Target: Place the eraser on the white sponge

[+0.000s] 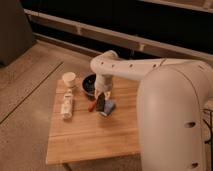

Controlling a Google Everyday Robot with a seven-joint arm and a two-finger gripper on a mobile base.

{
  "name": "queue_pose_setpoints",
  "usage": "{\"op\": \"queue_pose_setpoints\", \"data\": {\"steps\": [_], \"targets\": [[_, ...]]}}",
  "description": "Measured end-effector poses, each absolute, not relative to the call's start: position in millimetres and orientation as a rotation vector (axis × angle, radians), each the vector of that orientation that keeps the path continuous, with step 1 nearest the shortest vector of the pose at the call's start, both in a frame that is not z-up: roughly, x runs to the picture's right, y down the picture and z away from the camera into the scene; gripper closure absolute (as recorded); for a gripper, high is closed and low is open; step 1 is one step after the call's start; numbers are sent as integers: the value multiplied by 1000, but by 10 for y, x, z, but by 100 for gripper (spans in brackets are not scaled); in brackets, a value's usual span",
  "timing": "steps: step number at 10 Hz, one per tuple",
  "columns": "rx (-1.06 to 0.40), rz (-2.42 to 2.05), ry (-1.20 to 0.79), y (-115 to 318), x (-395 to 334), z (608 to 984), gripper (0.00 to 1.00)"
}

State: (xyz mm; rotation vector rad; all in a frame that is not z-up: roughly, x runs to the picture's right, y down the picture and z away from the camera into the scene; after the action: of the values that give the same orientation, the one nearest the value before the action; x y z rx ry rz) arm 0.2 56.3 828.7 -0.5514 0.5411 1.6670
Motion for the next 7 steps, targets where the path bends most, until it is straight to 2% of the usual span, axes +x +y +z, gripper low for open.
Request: {"op": "queue_pose_setpoints", "data": {"steps": [7], "targets": [[-570,1666,571,595,279,8561,82]]}}
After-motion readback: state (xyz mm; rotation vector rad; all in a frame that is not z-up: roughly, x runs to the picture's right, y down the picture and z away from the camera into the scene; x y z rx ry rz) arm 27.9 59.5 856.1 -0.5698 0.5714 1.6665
